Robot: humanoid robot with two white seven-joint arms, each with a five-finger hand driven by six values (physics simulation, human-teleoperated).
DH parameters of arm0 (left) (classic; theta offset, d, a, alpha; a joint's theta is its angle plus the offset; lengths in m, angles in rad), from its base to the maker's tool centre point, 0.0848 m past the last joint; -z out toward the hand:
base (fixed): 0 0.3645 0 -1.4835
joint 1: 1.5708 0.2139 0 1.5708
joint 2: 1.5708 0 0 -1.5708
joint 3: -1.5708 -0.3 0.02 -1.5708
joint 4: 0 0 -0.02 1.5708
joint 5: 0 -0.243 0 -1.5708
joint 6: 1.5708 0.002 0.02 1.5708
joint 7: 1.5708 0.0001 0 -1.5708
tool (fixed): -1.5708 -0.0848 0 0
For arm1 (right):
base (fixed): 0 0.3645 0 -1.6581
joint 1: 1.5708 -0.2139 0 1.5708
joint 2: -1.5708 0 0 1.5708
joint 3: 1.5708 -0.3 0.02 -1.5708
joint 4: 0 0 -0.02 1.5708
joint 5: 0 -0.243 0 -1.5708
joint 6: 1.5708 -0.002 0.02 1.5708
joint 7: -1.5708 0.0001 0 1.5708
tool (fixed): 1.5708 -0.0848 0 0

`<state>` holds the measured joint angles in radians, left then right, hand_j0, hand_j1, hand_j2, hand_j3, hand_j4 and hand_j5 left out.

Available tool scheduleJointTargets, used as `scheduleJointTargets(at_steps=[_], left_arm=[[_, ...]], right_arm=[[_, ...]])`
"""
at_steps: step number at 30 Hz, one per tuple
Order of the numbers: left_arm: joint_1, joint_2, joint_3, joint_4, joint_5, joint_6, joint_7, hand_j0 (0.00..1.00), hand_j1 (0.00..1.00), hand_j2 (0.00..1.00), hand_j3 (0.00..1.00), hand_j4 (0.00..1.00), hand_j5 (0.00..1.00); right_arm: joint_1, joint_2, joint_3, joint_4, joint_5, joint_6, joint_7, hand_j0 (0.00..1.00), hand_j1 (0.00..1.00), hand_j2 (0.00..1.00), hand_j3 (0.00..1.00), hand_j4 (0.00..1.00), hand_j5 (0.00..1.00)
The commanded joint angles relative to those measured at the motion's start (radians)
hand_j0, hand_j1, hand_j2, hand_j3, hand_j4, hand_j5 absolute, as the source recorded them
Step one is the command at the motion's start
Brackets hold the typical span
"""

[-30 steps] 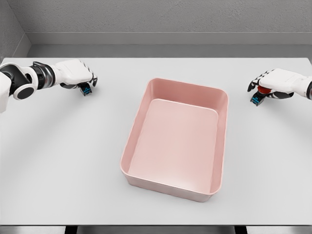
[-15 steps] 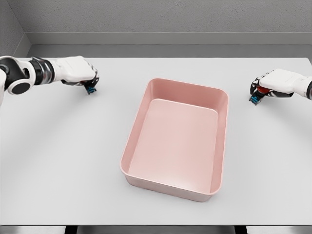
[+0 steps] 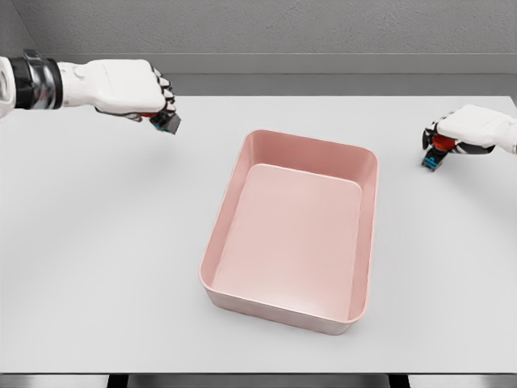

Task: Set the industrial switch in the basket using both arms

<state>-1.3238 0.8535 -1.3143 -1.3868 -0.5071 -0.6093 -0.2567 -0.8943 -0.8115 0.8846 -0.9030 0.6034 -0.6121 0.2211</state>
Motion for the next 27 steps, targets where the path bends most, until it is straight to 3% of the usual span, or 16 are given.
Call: scheduleJointTargets(at_steps=[1,9,21,25,27], left_arm=[[-0.002,0.024,0.001,-0.058,0.042,-0.002,0.001,0.38,0.38,0.38,0.38,0.38,0.38],[-0.040,0.044,-0.013,-0.317,0.099,-0.002,0.001,0.38,0.38,0.38,0.38,0.38,0.38],[-0.043,-0.128,-0.092,-0.356,0.121,-0.002,0.001,0.39,0.39,0.39,0.39,0.39,0.39],[-0.041,-0.157,-0.137,-0.356,0.119,-0.002,0.002,0.47,0.47,0.47,0.47,0.47,0.47],[-0.041,-0.157,-0.138,-0.356,0.121,-0.002,0.004,0.77,0.77,0.77,0.77,0.77,0.77]], right_arm=[[0.000,-0.001,-0.006,0.000,-0.005,0.001,0.000,0.52,0.52,0.52,0.52,0.52,0.52],[-0.006,-0.003,-0.021,-0.008,-0.007,0.001,0.001,0.51,0.51,0.51,0.51,0.51,0.51],[0.000,-0.006,-0.079,-0.031,-0.008,0.001,0.024,0.49,0.49,0.49,0.49,0.49,0.49],[0.000,-0.006,-0.098,-0.033,-0.011,0.001,0.024,0.49,0.49,0.49,0.49,0.49,0.49],[0.000,-0.008,-0.102,-0.043,-0.011,0.001,0.024,0.49,0.49,0.49,0.49,0.49,0.49]])
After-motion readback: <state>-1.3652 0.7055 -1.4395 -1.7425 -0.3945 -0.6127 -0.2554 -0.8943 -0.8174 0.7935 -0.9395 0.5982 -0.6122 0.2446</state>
